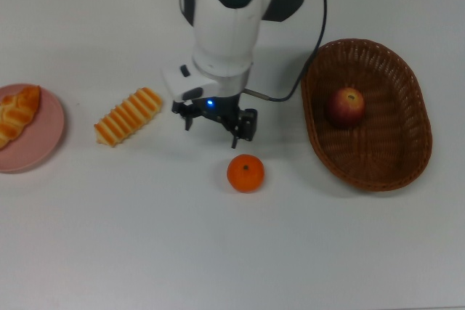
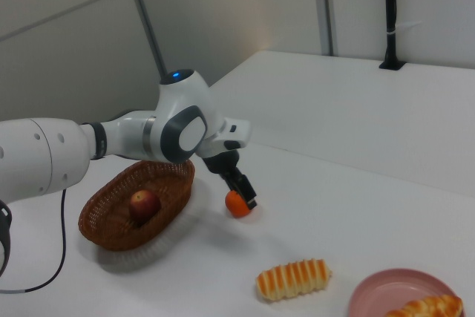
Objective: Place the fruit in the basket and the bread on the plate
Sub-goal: 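Move the gripper to the tangerine and grasp it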
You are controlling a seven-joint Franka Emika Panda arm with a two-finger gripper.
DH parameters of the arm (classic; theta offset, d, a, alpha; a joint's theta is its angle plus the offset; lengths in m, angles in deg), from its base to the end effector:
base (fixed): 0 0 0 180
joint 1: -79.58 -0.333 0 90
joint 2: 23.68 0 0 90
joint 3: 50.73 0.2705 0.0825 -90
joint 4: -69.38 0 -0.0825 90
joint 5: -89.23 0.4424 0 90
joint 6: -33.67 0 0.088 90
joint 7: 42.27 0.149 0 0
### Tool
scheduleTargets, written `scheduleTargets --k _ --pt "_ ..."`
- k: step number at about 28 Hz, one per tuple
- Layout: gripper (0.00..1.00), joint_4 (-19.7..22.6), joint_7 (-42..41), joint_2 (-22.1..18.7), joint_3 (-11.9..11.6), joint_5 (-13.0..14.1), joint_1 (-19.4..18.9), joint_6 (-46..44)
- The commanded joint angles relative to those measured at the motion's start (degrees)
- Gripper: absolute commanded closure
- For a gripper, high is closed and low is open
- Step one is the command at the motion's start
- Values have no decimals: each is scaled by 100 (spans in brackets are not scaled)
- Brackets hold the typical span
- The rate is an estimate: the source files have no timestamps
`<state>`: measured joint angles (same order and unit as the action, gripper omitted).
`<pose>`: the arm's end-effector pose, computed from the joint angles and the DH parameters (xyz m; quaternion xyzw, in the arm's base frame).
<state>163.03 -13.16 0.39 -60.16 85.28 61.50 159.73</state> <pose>0.7162 0.1111 0.2831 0.9840 -0.1495 0.0910 0.0345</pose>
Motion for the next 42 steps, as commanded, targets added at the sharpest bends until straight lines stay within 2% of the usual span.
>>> scheduleTargets --k 1,6,12,19,31,42 --pt "0 39 235 61 -103 105 -328 6" --pt "0 -119 359 220 -103 105 -443 6" --pt "0 -601 429 641 -103 105 -451 6" --pt "0 -840 438 879 -103 88 -460 102" --pt "0 -875 438 1169 -112 35 -574 463" --pt "0 -1183 438 1521 -112 -9 -575 472"
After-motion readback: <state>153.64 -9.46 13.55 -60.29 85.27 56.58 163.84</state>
